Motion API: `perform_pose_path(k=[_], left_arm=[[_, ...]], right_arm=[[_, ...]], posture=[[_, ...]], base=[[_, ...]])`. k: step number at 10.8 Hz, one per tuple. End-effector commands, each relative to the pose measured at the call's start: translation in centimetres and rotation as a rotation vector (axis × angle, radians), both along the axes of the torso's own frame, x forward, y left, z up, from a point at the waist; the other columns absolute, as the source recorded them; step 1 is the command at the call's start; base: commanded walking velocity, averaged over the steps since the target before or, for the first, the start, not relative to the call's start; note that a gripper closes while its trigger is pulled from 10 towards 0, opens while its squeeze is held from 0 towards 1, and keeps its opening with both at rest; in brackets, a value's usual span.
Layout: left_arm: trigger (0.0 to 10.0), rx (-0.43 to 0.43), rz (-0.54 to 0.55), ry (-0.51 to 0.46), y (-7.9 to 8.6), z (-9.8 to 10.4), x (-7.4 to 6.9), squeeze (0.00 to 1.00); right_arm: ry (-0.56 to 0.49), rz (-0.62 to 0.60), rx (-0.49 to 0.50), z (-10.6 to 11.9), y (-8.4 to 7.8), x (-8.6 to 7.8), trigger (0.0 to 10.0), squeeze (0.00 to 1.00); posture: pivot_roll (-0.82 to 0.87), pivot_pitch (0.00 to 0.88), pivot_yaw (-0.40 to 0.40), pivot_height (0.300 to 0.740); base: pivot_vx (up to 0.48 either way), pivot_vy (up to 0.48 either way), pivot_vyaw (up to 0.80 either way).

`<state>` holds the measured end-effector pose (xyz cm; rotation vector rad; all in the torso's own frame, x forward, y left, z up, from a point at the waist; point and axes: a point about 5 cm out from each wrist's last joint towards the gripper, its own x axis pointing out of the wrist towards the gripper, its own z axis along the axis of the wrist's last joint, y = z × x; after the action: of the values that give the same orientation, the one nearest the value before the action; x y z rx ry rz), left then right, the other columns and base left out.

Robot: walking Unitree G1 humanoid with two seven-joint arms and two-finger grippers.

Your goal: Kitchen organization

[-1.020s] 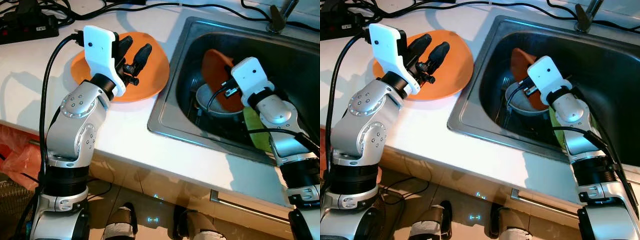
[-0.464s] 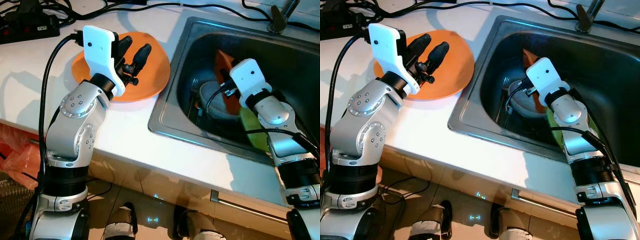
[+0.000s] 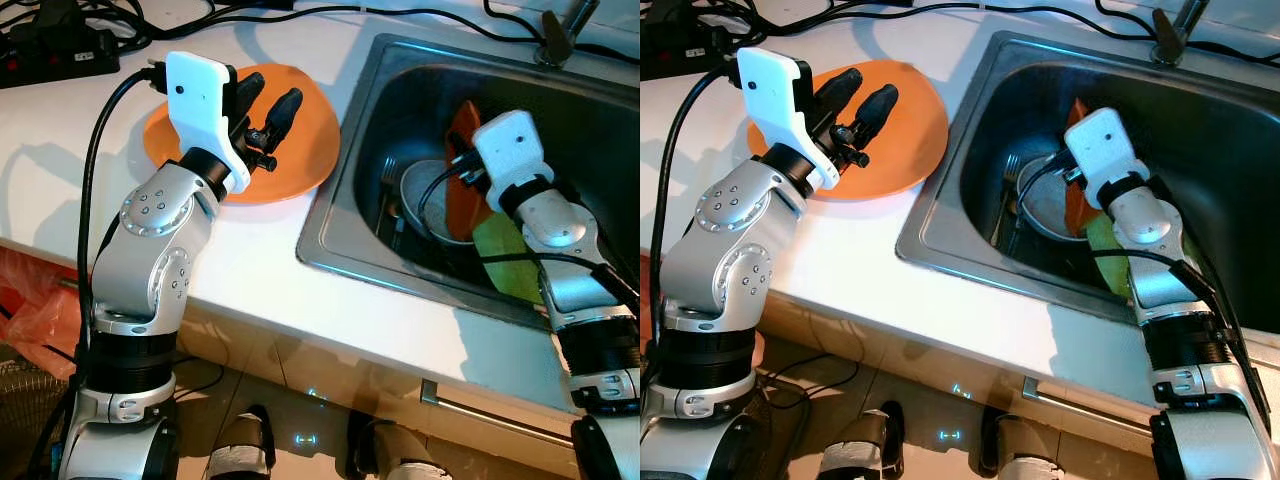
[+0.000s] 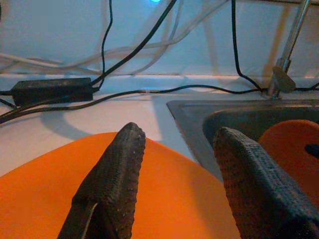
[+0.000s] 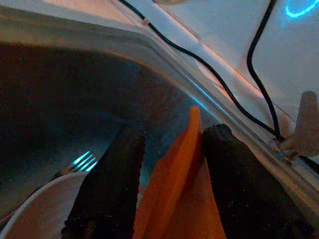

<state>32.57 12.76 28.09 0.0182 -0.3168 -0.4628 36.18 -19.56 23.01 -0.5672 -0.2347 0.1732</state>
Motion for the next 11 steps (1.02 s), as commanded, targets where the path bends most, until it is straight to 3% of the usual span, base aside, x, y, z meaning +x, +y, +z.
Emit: perform_pose_path(k=[1, 4, 11], left_arm=[[10.0, 0.008, -0.020, -0.006, -0.3, -0.1, -0.4, 0.00], [10.0, 0.004, -0.017, -0.008, -0.3, 0.0, -0.4, 0.00], [10.0, 0.001, -0.022, -0.006, -0.5, -0.1, -0.3, 0.00]], right_arm=[[0.001, -0.017, 0.026, 0.3, -0.2, 0.1, 10.0, 0.00], [-0.046, -0.123, 0.008, 1.0, -1.5, 0.2, 10.0, 0.00], [-0.175, -0.251, 0.038, 2.9, -2.7, 0.1, 10.0, 0.00]], posture=[[0.13, 0.264, -0.029, 0.740], [0.13, 0.263, -0.029, 0.740], [0.13, 0.259, -0.025, 0.740]], base=[[0.000, 0.000, 0.00], [0.000, 0.000, 0.00], [0.000, 0.000, 0.00]])
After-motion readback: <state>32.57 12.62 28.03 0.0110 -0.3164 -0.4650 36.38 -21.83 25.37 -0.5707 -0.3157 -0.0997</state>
